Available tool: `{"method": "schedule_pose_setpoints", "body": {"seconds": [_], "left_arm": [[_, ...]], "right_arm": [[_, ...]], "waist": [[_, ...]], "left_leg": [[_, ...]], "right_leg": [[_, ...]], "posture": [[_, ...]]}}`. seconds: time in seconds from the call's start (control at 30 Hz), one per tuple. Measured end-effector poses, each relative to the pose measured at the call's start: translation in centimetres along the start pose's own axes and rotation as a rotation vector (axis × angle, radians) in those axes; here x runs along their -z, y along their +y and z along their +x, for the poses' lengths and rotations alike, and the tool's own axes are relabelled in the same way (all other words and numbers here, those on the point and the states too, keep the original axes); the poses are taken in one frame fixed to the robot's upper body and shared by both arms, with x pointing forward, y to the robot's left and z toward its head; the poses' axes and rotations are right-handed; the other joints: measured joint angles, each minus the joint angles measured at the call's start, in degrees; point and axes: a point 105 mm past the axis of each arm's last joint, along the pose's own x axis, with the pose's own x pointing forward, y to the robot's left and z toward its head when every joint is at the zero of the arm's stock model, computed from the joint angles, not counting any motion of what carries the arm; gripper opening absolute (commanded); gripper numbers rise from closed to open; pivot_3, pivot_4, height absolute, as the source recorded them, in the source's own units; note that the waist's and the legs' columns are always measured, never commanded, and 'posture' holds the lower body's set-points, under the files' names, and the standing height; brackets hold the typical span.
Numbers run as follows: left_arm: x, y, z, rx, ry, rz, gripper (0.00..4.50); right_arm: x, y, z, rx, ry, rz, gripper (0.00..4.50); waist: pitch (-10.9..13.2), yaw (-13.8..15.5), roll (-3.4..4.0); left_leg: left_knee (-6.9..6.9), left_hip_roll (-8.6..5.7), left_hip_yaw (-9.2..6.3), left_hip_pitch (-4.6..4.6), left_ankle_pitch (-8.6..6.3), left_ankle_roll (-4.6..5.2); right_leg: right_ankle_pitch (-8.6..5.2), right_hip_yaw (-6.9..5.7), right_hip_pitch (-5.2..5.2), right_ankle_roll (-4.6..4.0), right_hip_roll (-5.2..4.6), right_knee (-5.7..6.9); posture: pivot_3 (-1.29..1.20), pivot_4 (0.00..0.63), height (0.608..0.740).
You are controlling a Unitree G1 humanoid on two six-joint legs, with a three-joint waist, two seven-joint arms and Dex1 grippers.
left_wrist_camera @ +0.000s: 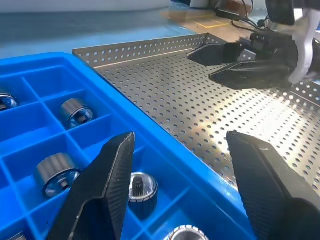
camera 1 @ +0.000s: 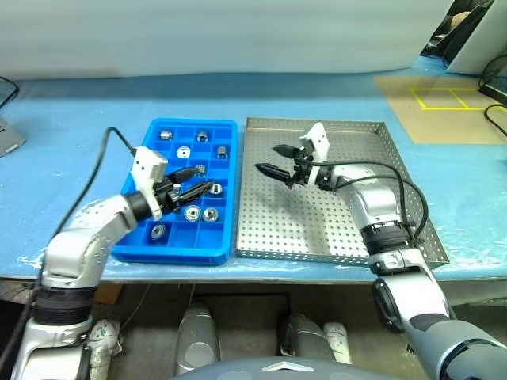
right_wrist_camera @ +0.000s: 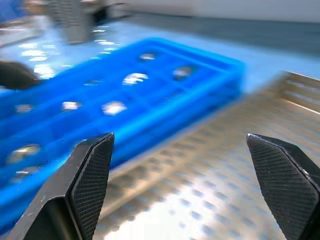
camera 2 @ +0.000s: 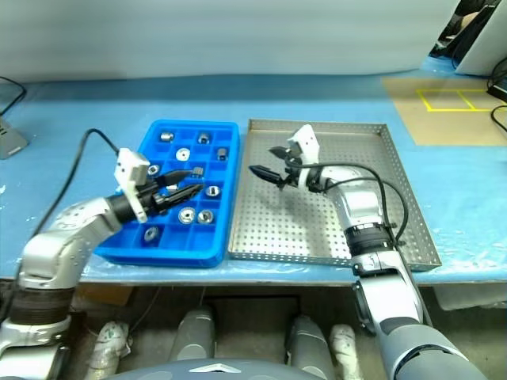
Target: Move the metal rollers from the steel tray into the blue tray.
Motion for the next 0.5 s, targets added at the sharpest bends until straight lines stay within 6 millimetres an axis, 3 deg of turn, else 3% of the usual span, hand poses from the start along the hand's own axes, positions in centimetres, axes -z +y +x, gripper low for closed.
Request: {"method": "schedule_pose_setpoints", "body": {"seconds": [0.2, 0.33, 0.5], "left_arm": [[0.8, -0.3, 4.1, -0.006, -0.029, -0.010, 3.08], [0.0, -1.3, 5.8, 0.034, -0.063, 0.006, 3.08], [0.3, -1.5, 5.9, 0.052, -0.055, 0.018, 3.08]], "right_arm": [[2.7, -0.4, -1.4, 0.213, -0.010, 0.058, 4.46], [1.9, -0.6, -1.5, 0.253, -0.031, 0.037, 4.46], [1.4, -0.9, -1.6, 0.262, -0.036, 0.021, 4.46]], "waist": [[0.0, -1.1, 0.00], [0.0, -1.8, 0.00], [0.0, -2.6, 0.00]], "left_leg": [[0.02, -0.15, 0.00, -0.03, 0.00, 0.01], [-0.02, -0.14, 0.00, 0.05, 0.00, 0.01], [-0.05, -0.17, 0.00, 0.00, -0.01, 0.04]], "right_leg": [[0.02, 0.05, 0.00, 0.03, -0.03, -0.01], [0.02, 0.08, 0.00, 0.05, -0.02, 0.00], [0.02, 0.07, 0.00, 0.05, -0.03, -0.06]], "posture": [[0.08, 0.150, 0.740], [0.07, 0.150, 0.740], [0.08, 0.150, 0.740]]}}
